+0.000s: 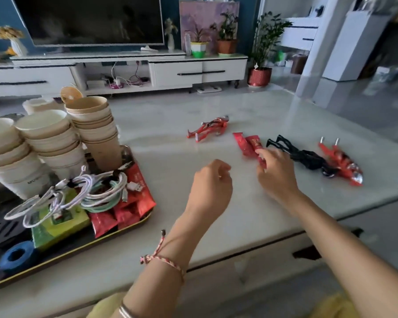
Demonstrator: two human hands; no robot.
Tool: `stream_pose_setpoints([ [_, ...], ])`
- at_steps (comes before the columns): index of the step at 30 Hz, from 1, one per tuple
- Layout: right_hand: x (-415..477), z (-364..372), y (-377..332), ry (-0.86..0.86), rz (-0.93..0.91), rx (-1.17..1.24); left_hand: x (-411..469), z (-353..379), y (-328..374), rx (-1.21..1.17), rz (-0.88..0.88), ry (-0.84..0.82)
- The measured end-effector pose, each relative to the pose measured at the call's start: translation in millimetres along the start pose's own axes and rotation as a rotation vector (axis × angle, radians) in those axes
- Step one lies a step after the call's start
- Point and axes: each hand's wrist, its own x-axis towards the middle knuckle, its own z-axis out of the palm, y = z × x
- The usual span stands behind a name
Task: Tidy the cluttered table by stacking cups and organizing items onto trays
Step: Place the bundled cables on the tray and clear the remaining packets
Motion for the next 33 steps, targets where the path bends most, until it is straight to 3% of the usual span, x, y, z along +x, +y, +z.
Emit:
stream_pose_setpoints([
  [6, 14, 16, 26, -0.194, 0.04, -0.176, 8, 21, -12, 0.091, 0.012, -0.101],
  [10, 17, 18, 26, 0.042, 0.053, -0.165, 5, 13, -22, 0.12, 0.064, -0.101],
  [13, 14, 8, 19, 0.123, 0.105, 0.011, 3, 1, -23, 0.1, 0.074, -0.067],
  [17, 5, -20, -16, 0.217, 0.053, 0.446, -3, -18, -22, -0.022, -0.012, -0.046],
  [20, -20, -39, -64, 0.064, -0.048, 0.776, -15, -42, -18, -0.177, -0.038, 0.068],
  [21, -31, -42, -79, -0.019, -0.093, 0.838, -19, -49, -18, -0.095, 0.014, 0.146],
  [24, -52, -43, -117, -0.193, -0.199, 0.962, -28, -70, -13, 0.458, 0.304, 0.311],
  [26, -53, -46, -139, -0.271, -0.193, 1.095, -33, -89, -12, 0.675, 0.425, 0.301],
  [28, -50, -49, -159, -0.357, -0.191, 1.145, -40, -113, -13, 0.743, 0.362, 0.25],
  [33, -70, -32, -222, -0.545, -0.387, 1.026, -78, -185, -51, 0.819, 0.139, 0.243],
])
